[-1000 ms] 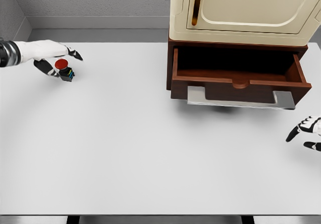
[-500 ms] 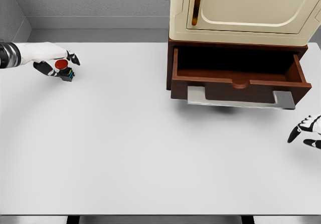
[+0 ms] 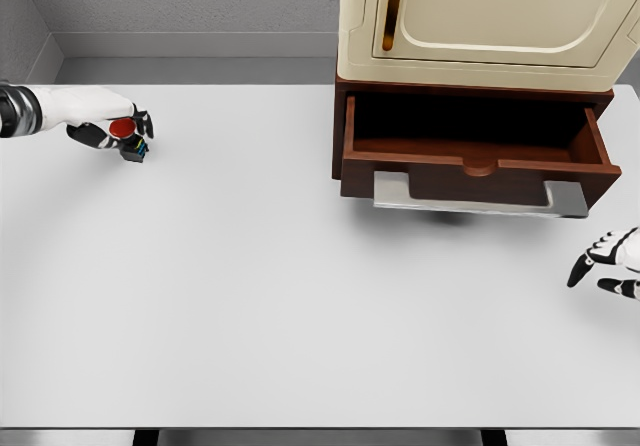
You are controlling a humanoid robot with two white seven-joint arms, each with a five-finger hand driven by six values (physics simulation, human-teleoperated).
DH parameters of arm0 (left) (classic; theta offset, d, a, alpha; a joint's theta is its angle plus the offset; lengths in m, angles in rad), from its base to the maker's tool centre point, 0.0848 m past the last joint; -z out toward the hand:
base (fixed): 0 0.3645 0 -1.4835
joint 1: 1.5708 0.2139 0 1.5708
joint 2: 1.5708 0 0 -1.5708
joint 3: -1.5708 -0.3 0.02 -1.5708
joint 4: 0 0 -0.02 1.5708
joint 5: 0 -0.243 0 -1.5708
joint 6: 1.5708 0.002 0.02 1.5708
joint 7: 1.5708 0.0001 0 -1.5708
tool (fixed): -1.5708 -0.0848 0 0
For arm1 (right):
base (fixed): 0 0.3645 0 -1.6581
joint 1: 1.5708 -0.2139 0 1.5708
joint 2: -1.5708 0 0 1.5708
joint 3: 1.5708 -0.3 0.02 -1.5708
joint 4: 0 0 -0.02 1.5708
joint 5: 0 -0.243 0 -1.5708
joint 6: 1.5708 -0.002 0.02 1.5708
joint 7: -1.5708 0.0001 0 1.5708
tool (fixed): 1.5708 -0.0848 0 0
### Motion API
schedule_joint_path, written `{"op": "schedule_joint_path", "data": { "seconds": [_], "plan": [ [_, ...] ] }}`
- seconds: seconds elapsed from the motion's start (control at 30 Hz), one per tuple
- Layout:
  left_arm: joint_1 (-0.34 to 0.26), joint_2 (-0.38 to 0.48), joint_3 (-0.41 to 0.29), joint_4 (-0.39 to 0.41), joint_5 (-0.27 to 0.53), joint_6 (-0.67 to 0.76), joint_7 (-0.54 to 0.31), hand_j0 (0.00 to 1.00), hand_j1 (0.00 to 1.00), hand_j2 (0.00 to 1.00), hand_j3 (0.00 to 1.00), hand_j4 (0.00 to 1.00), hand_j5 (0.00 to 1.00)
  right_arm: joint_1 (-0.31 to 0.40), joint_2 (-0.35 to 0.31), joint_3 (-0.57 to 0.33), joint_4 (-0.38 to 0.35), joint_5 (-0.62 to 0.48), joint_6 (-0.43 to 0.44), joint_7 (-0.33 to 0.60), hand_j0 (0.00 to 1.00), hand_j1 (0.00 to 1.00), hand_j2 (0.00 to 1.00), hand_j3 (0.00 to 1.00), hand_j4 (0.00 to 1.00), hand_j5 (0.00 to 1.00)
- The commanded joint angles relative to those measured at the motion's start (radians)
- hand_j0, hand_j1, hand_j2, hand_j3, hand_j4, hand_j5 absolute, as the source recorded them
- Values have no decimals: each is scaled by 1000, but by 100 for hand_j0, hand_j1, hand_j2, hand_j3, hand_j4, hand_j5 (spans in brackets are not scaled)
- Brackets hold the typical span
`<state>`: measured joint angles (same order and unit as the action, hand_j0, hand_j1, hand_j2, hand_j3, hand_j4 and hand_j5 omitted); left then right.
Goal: Put the switch into the drawer with left arm, and close the drawer with right arm
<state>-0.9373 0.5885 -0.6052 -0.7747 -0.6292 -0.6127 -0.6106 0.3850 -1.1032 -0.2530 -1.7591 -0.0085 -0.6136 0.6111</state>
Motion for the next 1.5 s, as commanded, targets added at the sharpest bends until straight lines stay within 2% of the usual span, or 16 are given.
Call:
{"op": "schedule_joint_path", "data": {
  "seconds": [0.0, 0.13, 0.23, 0.53, 0.7, 0.83, 0.93, 1.07, 1.17, 1.3, 1.47],
  "plan": [
    [0, 1, 1, -2, 3, 2, 0, 54, 54, 54, 54, 54, 54, 0, -1, 5, 0, -7, 3, 0, 53, 53, 53, 53, 53, 53],
    [0, 2, 1, -3, 5, 2, 0, 50, 50, 50, 50, 50, 50, -2, -1, 11, 0, -7, 3, 0, 53, 53, 53, 53, 53, 53],
    [0, 2, -1, -3, 5, 2, 0, 44, 44, 44, 44, 44, 44, 0, -1, 11, 0, -7, 3, 0, 53, 53, 53, 53, 53, 53],
    [-2, 33, -1, -57, 16, 2, 0, 44, 44, 44, 44, 44, 44, 5, 0, 11, 0, -7, 3, 0, 54, 54, 54, 54, 54, 54],
    [-2, 66, -1, -196, 28, 2, 0, 44, 44, 44, 44, 44, 44, 5, 0, 11, 0, -7, 3, 0, 54, 54, 54, 54, 54, 54],
    [3, 77, -1, -291, 65, 2, 0, 44, 44, 44, 44, 44, 44, 6, 0, 11, 0, -7, 3, 0, 54, 54, 54, 54, 54, 54],
    [11, 102, -2, -387, 129, 2, 0, 44, 44, 44, 44, 44, 44, 8, 0, 11, 0, -7, 3, 0, 54, 54, 54, 54, 54, 54],
    [25, 106, -25, -506, 141, 2, 0, 44, 44, 44, 44, 44, 44, 9, 0, 11, 0, -7, 3, 0, 54, 54, 54, 54, 54, 54],
    [26, 106, -54, -555, 178, 2, 0, 44, 44, 44, 44, 44, 44, 9, 0, 11, 0, -7, 3, 0, 54, 54, 54, 54, 54, 54],
    [26, 106, -74, -598, 249, 2, 0, 44, 44, 44, 44, 44, 44, 8, 0, 17, 0, -7, 3, 0, 54, 54, 54, 54, 54, 54],
    [26, 105, -85, -672, 298, 2, 0, 44, 44, 44, 44, 44, 44, 8, 0, 17, 0, -7, 3, 0, 54, 54, 54, 54, 54, 54]
  ]
}}
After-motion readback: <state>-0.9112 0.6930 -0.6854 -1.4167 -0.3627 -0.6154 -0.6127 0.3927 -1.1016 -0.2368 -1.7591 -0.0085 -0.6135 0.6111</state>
